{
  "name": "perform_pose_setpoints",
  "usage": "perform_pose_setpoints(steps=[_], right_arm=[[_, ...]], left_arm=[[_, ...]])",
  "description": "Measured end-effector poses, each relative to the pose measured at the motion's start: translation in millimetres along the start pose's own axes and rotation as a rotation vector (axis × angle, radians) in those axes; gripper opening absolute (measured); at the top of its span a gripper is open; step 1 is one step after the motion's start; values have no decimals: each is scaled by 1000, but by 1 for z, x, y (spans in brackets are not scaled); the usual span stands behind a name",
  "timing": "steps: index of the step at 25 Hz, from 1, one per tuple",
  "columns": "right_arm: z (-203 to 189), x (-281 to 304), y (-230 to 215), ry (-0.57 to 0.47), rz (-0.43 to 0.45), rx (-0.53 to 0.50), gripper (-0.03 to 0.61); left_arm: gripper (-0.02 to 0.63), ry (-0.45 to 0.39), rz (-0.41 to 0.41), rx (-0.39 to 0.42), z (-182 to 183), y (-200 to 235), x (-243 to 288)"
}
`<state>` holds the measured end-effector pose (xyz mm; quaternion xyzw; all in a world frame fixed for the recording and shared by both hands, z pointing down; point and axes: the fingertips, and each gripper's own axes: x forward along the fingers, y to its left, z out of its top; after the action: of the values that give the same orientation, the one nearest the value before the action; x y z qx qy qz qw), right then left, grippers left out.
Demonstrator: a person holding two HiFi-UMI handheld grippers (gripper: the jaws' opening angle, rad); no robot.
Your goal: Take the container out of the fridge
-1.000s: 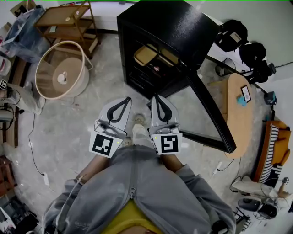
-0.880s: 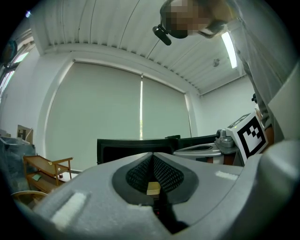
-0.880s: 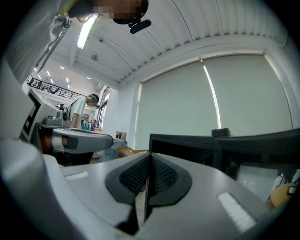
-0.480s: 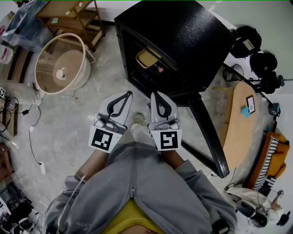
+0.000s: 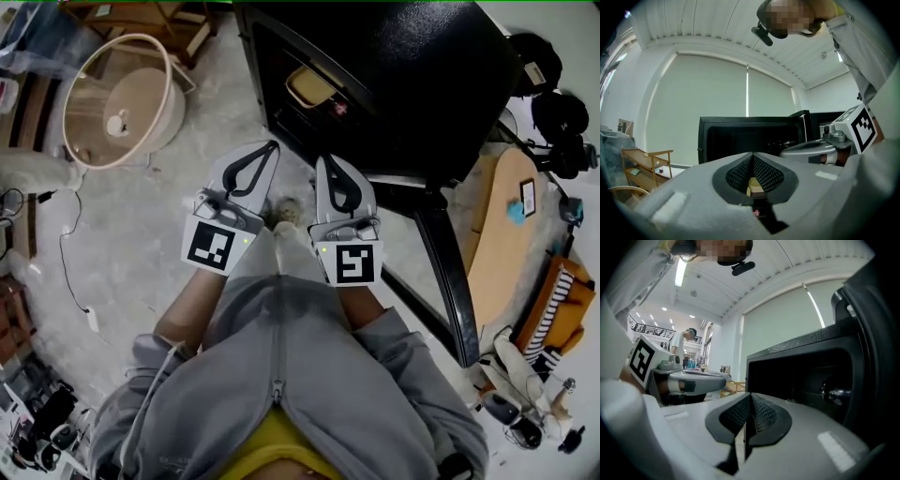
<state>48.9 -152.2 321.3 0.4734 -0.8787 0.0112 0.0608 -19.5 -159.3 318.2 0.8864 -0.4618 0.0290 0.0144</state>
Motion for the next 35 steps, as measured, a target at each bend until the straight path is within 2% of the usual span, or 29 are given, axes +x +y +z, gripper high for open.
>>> perform_pose_setpoints(steps=[3, 5, 8, 14, 22, 35], right_arm=[[-14, 11, -10, -5, -11, -38, 0], [-24, 16, -12, 0, -23, -33, 0], [-43, 24, -14, 22, -35, -19, 0], [-77, 43, -19, 45, -55, -15, 2], [-123, 51, -29, 81, -75, -15, 0], [-167, 71, -37, 124, -107, -11, 0]], left_arm=[[8, -5, -7, -1, -13, 10, 16], [36, -4, -12, -9, -25, 16, 22], [43, 12, -21, -13, -48, 24, 28], [121, 54, -49, -57, -97, 37, 47], [244, 110, -83, -41, -159, 36, 77], [351, 190, -119, -26, -249, 50, 135]])
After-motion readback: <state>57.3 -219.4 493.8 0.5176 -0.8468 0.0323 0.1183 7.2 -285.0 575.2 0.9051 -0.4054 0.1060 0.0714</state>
